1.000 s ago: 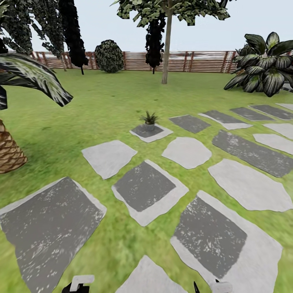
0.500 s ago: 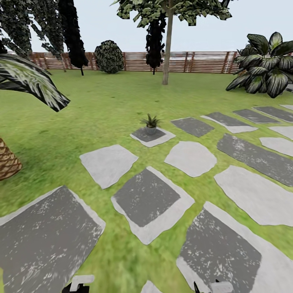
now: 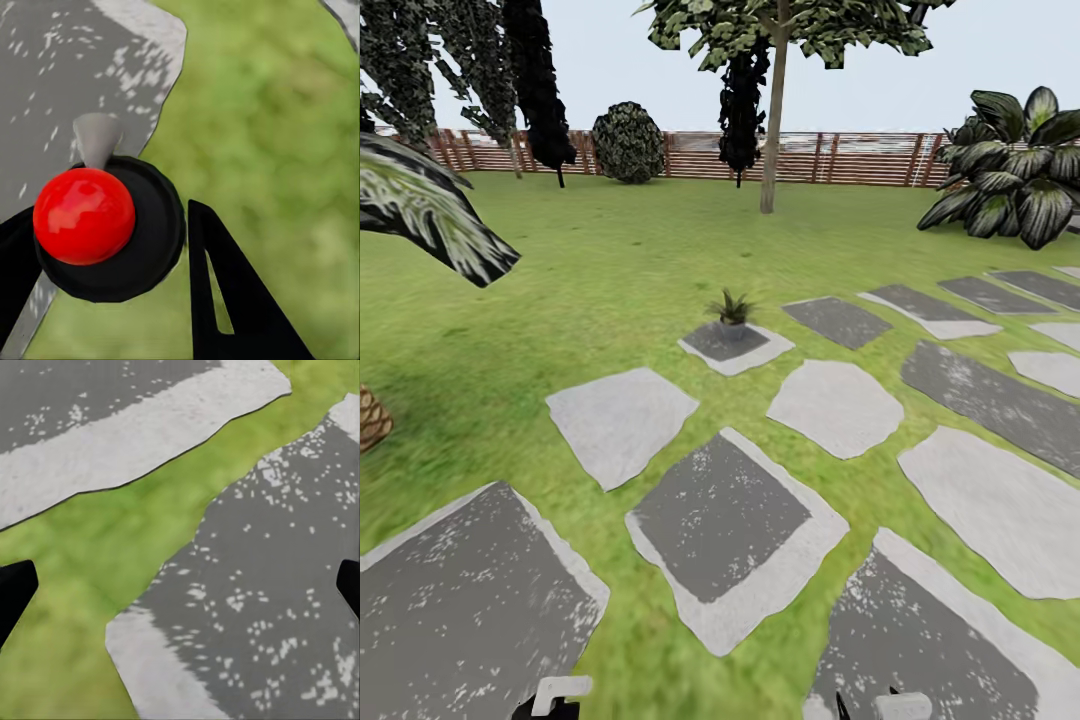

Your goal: Pick up the pesticide atomizer in the garden and spray insectifuge to fully cover both potted plants in the garden.

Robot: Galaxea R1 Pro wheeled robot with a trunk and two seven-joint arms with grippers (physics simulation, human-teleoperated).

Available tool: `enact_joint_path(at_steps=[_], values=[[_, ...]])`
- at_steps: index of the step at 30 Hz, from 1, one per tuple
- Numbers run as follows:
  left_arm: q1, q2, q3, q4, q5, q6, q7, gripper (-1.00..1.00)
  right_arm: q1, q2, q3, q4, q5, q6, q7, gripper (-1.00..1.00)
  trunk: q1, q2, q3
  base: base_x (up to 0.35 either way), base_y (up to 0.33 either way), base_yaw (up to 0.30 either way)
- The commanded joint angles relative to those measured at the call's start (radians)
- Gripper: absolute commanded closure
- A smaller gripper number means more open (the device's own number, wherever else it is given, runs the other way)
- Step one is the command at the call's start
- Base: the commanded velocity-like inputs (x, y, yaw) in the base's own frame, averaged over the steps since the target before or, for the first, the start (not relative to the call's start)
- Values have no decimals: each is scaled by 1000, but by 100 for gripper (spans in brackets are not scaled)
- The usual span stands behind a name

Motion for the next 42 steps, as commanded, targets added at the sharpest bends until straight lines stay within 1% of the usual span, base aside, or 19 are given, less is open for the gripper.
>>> enact_joint_path(at_steps=[1, 37, 42], values=[[-1, 0, 1, 1, -1, -3, 2, 100, -1, -1, 5, 1, -1, -3, -1, -100, 0, 0, -1, 338, 0, 0], [0, 0, 1, 1, -1, -3, 2, 100, -1, -1, 6, 1, -1, -3, -1, -100, 0, 0, -1, 338, 88, 0], [0, 0, 1, 2, -1, -3, 2, 100, -1, -1, 6, 1, -1, -3, -1, -100, 0, 0, -1, 338, 96, -90]])
